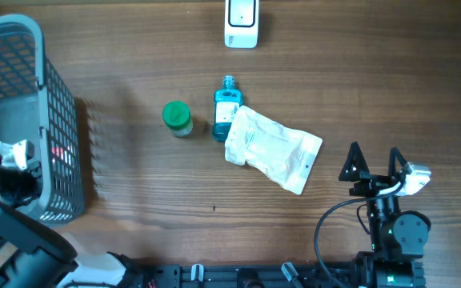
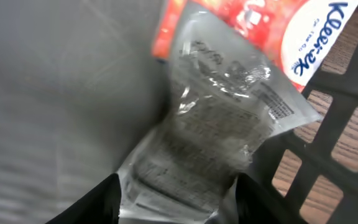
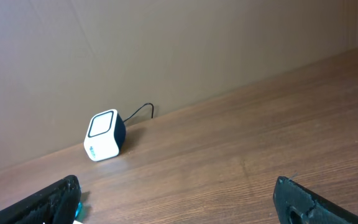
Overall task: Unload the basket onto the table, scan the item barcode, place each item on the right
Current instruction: 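Close the left gripper on the silver printed packet and lift it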
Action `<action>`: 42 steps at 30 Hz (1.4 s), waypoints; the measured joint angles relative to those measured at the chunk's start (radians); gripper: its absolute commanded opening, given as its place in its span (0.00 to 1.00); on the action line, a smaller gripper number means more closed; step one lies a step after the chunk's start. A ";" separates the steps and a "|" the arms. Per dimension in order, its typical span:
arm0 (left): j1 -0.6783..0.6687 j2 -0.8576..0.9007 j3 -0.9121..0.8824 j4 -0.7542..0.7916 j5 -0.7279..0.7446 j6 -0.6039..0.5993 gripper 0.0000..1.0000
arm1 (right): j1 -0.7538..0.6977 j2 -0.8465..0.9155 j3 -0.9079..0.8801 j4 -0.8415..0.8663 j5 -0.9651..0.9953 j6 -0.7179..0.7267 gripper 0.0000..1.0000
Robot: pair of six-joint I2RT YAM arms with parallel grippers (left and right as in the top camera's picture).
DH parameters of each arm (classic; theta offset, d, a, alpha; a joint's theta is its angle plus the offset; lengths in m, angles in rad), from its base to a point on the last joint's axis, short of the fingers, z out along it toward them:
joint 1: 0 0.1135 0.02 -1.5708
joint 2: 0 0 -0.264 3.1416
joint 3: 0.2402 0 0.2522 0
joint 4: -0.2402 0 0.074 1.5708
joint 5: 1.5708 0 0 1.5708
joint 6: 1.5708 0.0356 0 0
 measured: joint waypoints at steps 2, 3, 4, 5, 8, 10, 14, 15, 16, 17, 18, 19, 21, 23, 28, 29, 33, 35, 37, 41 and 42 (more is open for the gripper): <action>-0.015 0.013 0.000 0.002 0.000 0.000 0.53 | 0.000 0.000 0.000 0.000 0.000 0.000 1.00; -0.022 0.020 0.000 0.003 0.000 0.000 0.53 | 0.000 0.000 0.000 0.000 0.000 0.000 1.00; -0.026 0.025 0.000 0.004 -0.001 0.000 0.54 | 0.000 0.000 0.000 0.000 0.000 0.000 1.00; -0.031 0.030 0.000 0.005 -0.003 0.000 0.53 | 0.000 0.000 0.000 0.000 0.000 0.000 1.00; -0.044 0.048 0.000 0.005 -0.026 0.000 0.52 | 0.000 0.000 0.000 0.000 0.000 0.000 1.00; -0.049 0.056 0.000 0.009 -0.058 -0.002 0.52 | 0.000 0.000 0.000 0.000 0.000 0.000 1.00; -0.050 0.058 0.000 0.040 -0.144 -0.028 0.40 | 0.000 0.000 0.000 0.000 0.000 0.000 1.00; -0.050 0.058 0.000 0.047 -0.159 -0.034 0.36 | 0.000 0.000 0.000 0.000 0.000 0.000 1.00; -0.050 0.058 0.000 0.055 -0.175 -0.042 0.33 | 0.000 0.000 0.000 0.000 0.000 0.000 1.00; -0.050 0.058 0.000 0.064 -0.184 -0.045 0.30 | 0.000 0.000 0.000 0.000 0.000 0.000 1.00; -0.050 0.058 0.000 0.074 -0.194 -0.053 0.24 | 0.000 0.000 0.000 0.000 0.000 0.000 1.00; -0.050 0.058 0.000 0.081 -0.203 -0.064 0.18 | 0.000 0.000 0.000 0.000 0.000 0.000 1.00; -0.050 0.057 0.002 0.095 -0.210 -0.084 0.13 | 0.000 0.000 0.000 0.000 0.000 0.000 1.00; -0.050 0.049 0.007 0.111 -0.226 -0.097 0.05 | 0.000 0.000 0.000 0.000 0.000 0.000 1.00; -0.050 0.043 0.010 0.126 -0.248 -0.119 0.04 | 0.000 0.000 0.000 0.000 0.000 0.000 1.00; -0.050 0.043 0.010 0.126 -0.251 -0.122 0.04 | 0.000 0.000 0.000 0.000 0.000 0.000 1.00; -0.050 0.043 0.010 0.131 -0.252 -0.138 0.04 | 0.000 0.000 0.000 0.000 0.000 0.000 1.00; -0.050 0.043 0.010 0.133 -0.251 -0.145 0.04 | 0.000 0.000 0.000 0.000 0.000 0.000 1.00; -0.050 0.043 0.010 0.134 -0.247 -0.149 0.04 | 0.000 0.000 0.000 0.000 0.000 0.000 1.00; -0.048 0.043 0.010 0.153 -0.224 -0.172 0.04 | 0.000 0.000 0.000 0.000 0.000 0.000 1.00; -0.048 0.043 0.010 0.159 -0.212 -0.179 0.04 | 0.000 0.000 0.000 0.000 0.000 0.000 1.00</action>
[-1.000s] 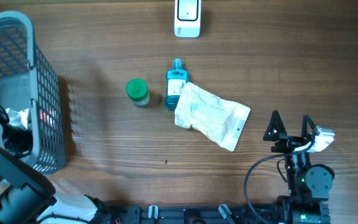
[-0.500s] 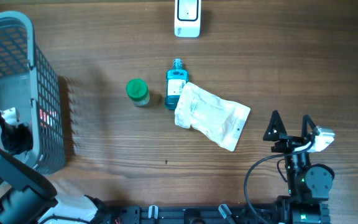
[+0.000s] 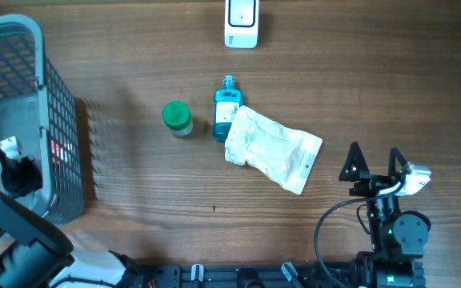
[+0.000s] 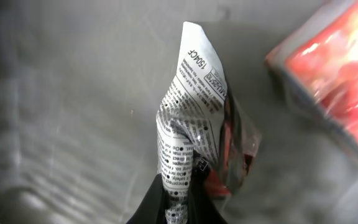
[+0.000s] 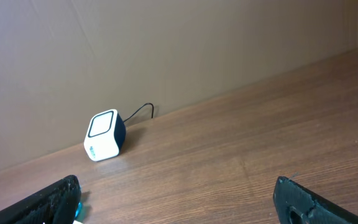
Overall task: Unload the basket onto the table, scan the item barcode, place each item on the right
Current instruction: 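Close the left gripper on the silver printed packet and lift it, then carry the silver packet out and drop it on the table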
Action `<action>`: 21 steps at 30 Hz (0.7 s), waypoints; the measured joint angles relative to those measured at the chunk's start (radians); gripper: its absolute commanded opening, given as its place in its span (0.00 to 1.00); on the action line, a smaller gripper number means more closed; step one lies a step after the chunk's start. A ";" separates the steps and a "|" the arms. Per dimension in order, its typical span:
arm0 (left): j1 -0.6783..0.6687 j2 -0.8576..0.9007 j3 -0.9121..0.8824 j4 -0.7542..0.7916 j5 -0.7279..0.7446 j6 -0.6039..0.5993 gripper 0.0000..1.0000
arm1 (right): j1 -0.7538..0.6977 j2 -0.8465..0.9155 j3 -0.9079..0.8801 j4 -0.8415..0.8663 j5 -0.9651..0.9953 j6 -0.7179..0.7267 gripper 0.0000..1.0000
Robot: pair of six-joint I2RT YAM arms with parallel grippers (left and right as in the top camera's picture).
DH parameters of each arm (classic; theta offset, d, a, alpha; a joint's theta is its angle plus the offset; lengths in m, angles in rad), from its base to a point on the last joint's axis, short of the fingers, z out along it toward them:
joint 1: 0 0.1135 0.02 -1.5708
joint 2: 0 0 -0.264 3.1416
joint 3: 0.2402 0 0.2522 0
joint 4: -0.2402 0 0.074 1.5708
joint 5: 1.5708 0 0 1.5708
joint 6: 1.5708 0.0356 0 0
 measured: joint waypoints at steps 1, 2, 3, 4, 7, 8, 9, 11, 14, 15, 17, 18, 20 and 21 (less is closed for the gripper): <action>0.000 0.000 0.000 0.004 0.010 -0.004 0.04 | 0.000 0.000 0.000 0.000 0.000 0.000 1.00; 0.000 0.000 0.000 0.010 0.027 -0.014 0.04 | 0.000 0.000 0.000 0.000 0.000 0.000 1.00; 0.000 0.000 0.002 0.012 0.038 -0.022 0.04 | 0.000 0.000 0.000 0.000 0.000 0.000 1.00; 0.000 0.000 0.004 0.015 0.053 -0.034 0.04 | 0.000 0.000 0.000 0.000 0.000 0.000 1.00; 0.000 0.003 0.021 0.014 0.090 -0.076 0.04 | 0.000 0.000 0.000 0.000 0.000 0.000 1.00; 0.000 0.005 0.034 0.011 0.109 -0.098 0.04 | 0.000 0.000 0.000 0.000 0.000 0.000 1.00; 0.000 0.008 0.051 0.007 0.135 -0.117 0.04 | 0.000 0.000 0.000 0.000 0.000 0.000 1.00; 0.000 0.014 0.101 0.003 0.210 -0.158 0.04 | 0.000 0.000 0.000 0.000 0.000 0.000 1.00; -0.001 0.016 0.204 -0.004 0.333 -0.217 0.04 | 0.000 0.000 0.000 0.000 0.000 0.000 1.00; -0.003 0.016 0.241 -0.005 0.366 -0.232 0.04 | 0.000 0.000 0.000 0.000 0.000 0.000 1.00; -0.012 0.015 0.336 -0.010 0.436 -0.260 0.04 | 0.000 0.000 0.000 0.000 0.000 0.000 1.00; -0.018 0.013 0.367 -0.012 0.456 -0.268 0.04 | 0.000 0.000 0.000 0.000 0.000 0.000 1.00; -0.044 0.000 0.438 -0.031 0.491 -0.286 0.04 | 0.000 0.000 0.000 0.000 0.000 0.000 1.00; -0.059 -0.013 0.465 -0.032 0.505 -0.296 0.04 | 0.000 0.000 0.000 0.000 0.000 0.000 1.00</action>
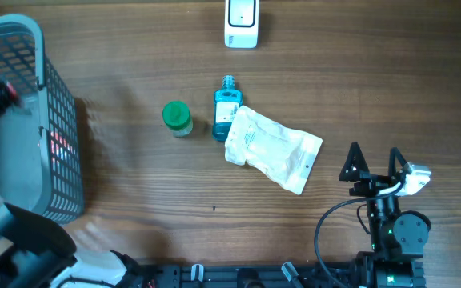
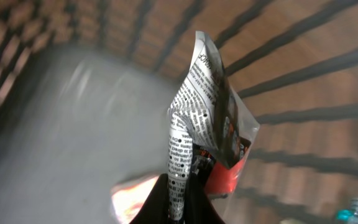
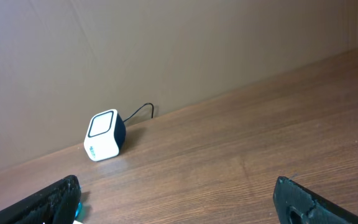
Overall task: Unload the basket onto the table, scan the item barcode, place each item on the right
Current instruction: 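Carry the silver packet out and drop it on the table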
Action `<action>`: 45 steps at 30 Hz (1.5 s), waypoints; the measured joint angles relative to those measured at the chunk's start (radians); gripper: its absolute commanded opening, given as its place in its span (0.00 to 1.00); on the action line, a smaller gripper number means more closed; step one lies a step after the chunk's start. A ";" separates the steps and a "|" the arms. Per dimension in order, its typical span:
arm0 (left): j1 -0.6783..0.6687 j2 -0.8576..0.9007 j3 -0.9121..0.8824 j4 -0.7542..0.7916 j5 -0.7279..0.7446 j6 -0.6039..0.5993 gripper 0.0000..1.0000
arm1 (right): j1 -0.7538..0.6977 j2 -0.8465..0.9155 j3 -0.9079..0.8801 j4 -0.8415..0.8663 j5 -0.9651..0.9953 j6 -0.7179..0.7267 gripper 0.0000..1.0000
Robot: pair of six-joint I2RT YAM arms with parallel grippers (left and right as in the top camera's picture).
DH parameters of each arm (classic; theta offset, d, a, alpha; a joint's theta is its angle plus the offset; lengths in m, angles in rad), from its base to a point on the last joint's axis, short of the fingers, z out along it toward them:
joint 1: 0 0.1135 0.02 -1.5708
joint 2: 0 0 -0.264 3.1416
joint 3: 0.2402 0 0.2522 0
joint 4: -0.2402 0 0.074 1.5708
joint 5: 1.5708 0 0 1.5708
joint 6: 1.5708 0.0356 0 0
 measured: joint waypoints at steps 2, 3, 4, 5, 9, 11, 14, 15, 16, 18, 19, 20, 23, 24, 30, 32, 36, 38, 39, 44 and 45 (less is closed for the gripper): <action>-0.037 -0.031 0.058 -0.007 0.018 -0.026 0.04 | 0.000 0.000 0.000 0.000 0.000 0.000 1.00; -0.050 -0.045 0.079 -0.006 0.024 -0.035 0.04 | 0.000 0.000 0.000 0.000 0.000 0.000 1.00; -0.073 -0.067 0.111 -0.009 0.036 -0.047 0.04 | 0.000 0.000 0.000 0.000 0.000 0.000 1.00; -0.090 -0.084 0.134 -0.008 0.045 -0.054 0.04 | 0.000 0.000 0.000 0.000 0.000 0.000 1.00; -0.201 -0.196 0.209 0.005 0.103 -0.072 0.04 | 0.000 0.000 0.000 0.000 0.000 0.000 1.00; -0.298 -0.265 0.224 0.009 0.126 -0.078 0.04 | 0.000 0.000 0.000 0.000 0.000 0.000 1.00; -0.450 -0.327 0.234 -0.005 0.155 -0.081 0.04 | 0.000 0.000 0.000 0.000 0.000 0.000 1.00; -0.520 -0.335 0.239 -0.022 0.161 -0.081 0.04 | 0.000 0.000 0.000 0.000 0.000 0.000 1.00; -0.573 -0.336 0.241 -0.041 0.165 -0.080 0.04 | 0.000 0.000 0.000 0.000 0.000 0.000 1.00; -0.672 -0.318 0.241 -0.089 0.171 -0.077 0.04 | 0.000 0.000 0.000 0.000 0.000 0.000 1.00; -0.713 -0.303 0.241 -0.116 0.174 -0.072 0.04 | 0.000 0.000 0.000 0.000 0.000 0.000 1.00; -0.756 -0.277 0.241 -0.150 0.176 -0.062 0.04 | 0.000 0.000 0.000 0.000 0.000 0.000 1.00; -0.862 -0.187 0.239 -0.260 0.176 -0.005 0.04 | 0.000 0.000 0.000 0.000 0.000 0.000 1.00; -0.896 -0.154 0.233 -0.291 0.176 0.019 0.04 | 0.000 0.000 0.000 0.000 0.000 0.000 1.00; -1.034 -0.082 0.116 -0.363 0.177 0.158 0.04 | 0.000 0.000 0.000 0.000 0.000 0.000 1.00; -1.053 -0.082 0.063 -0.366 0.180 0.181 0.04 | 0.000 0.000 0.000 0.000 0.000 0.000 1.00; -1.059 -0.082 -0.056 -0.362 0.175 0.202 0.04 | 0.000 0.000 0.000 0.000 0.000 0.000 1.00; -1.059 -0.082 -0.107 -0.354 0.160 0.205 0.04 | 0.000 0.000 0.000 0.000 0.000 0.000 1.00; -1.059 -0.082 -0.125 -0.345 0.153 0.206 0.04 | 0.000 0.000 0.000 0.000 0.000 0.000 1.00; -1.059 -0.081 -0.211 -0.235 0.133 0.210 0.04 | 0.000 0.000 0.000 0.000 0.000 0.000 1.00; -1.059 -0.081 -0.217 -0.219 0.130 0.212 0.04 | 0.000 0.000 0.000 0.000 0.000 0.000 1.00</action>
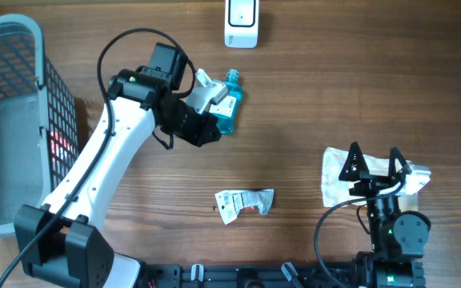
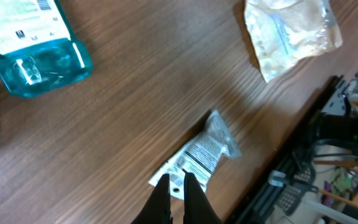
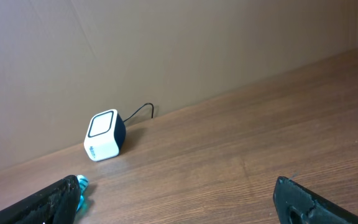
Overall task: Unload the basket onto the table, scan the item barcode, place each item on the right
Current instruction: 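Carry the silver packet out and drop it on the table, then return the left gripper into the basket above the red tissue pack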
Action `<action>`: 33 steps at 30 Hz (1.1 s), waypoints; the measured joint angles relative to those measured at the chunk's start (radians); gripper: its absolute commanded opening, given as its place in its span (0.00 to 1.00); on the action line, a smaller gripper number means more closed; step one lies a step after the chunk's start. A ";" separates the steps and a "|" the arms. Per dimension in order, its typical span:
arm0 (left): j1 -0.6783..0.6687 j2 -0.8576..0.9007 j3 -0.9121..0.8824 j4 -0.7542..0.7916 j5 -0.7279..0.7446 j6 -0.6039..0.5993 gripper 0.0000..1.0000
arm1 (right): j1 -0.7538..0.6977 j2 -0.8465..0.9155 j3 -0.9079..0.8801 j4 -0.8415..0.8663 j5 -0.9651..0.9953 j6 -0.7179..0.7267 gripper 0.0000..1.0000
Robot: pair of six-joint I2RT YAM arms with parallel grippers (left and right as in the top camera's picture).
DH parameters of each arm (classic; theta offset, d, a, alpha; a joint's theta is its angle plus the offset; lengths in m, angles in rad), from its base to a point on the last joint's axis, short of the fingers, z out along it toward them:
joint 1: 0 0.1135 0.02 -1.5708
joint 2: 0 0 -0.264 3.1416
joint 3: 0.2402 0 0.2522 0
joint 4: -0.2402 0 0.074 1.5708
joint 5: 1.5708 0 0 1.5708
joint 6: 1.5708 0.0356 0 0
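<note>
A small printed packet (image 1: 245, 202) lies flat on the wooden table near its front edge, also visible below my left gripper (image 2: 197, 155). The left gripper (image 1: 205, 132) hovers above the table's middle; its fingers (image 2: 174, 177) are shut with nothing between them. The white scanner (image 1: 241, 20) stands at the far edge and appears in the right wrist view too (image 3: 104, 143). My right gripper (image 1: 373, 152) rests open at the front right (image 3: 176, 183).
A blue bottle (image 1: 229, 100) lies by the left gripper, label up (image 2: 33, 37). A white pouch (image 1: 336, 172) lies next to the right gripper. A grey basket (image 1: 54, 120) stands at the left edge, a red pack inside. The left arm hides the green jar.
The left gripper was over the basket, shut on the packet. Now it is above the table's middle, and the packet lies loose on the table. The white pouch is now at the right.
The left gripper was open over the packet inside the basket. Then it was shut on the packet there, then held it up by the basket wall. Now the packet lies on the table, released. The right arm has stayed still throughout.
</note>
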 measured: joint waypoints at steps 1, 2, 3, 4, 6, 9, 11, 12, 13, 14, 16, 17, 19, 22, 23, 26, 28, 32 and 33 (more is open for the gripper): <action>0.000 0.000 -0.001 0.017 0.000 0.000 0.04 | 0.000 0.000 0.000 0.000 0.000 0.000 1.00; 0.000 0.000 -0.001 0.027 0.000 0.001 0.04 | 0.000 0.000 0.000 0.000 0.000 0.000 1.00; 0.000 0.000 -0.001 0.039 0.000 0.001 0.04 | 0.000 0.000 0.000 0.000 0.000 0.000 1.00; 0.000 0.000 -0.001 0.045 0.000 0.001 0.04 | 0.000 0.000 0.000 0.000 0.000 0.000 1.00; 0.000 0.000 -0.001 0.058 -0.005 0.000 0.04 | 0.000 0.000 0.000 0.000 0.000 0.000 1.00; 0.000 -0.001 0.004 0.060 -0.056 -0.021 0.06 | 0.000 0.000 0.000 0.000 0.000 0.000 1.00; 0.001 -0.003 0.054 0.052 -0.134 -0.057 0.51 | 0.000 0.000 0.000 0.000 0.000 0.000 1.00; 0.004 -0.006 0.084 0.045 -0.159 -0.069 1.00 | 0.000 0.000 0.000 0.000 0.000 0.000 1.00; 0.007 -0.008 0.134 0.039 -0.191 -0.093 1.00 | 0.000 0.000 0.000 0.000 0.000 0.000 1.00; 0.011 -0.011 0.182 0.041 -0.213 -0.109 1.00 | 0.000 0.000 0.000 0.000 0.000 0.000 1.00; 0.035 -0.032 0.323 0.045 -0.252 -0.151 1.00 | 0.000 0.000 0.000 0.000 0.000 0.000 1.00; 0.048 -0.045 0.372 0.050 -0.262 -0.166 1.00 | 0.000 0.000 0.000 0.000 0.000 0.000 1.00; 0.086 -0.088 0.474 0.052 -0.282 -0.195 1.00 | 0.000 0.000 0.000 0.000 0.000 0.000 1.00; 0.172 -0.168 0.578 0.045 -0.301 -0.205 1.00 | 0.000 0.000 0.000 0.000 0.000 0.000 1.00; 0.202 -0.193 0.592 0.028 -0.310 -0.201 1.00 | 0.000 0.000 0.000 0.000 0.000 0.000 1.00; 0.304 -0.264 0.604 -0.091 -0.371 -0.177 1.00 | 0.000 0.000 0.000 0.000 0.000 0.000 1.00; 0.361 -0.279 0.604 -0.130 -0.419 -0.180 1.00 | 0.000 0.000 0.000 0.000 0.000 0.000 1.00; 0.511 -0.251 0.604 -0.139 -0.560 -0.331 1.00 | 0.000 0.000 0.000 0.000 0.000 0.000 1.00; 0.552 -0.238 0.604 -0.145 -0.583 -0.377 1.00 | 0.000 0.000 0.000 0.000 0.000 0.000 1.00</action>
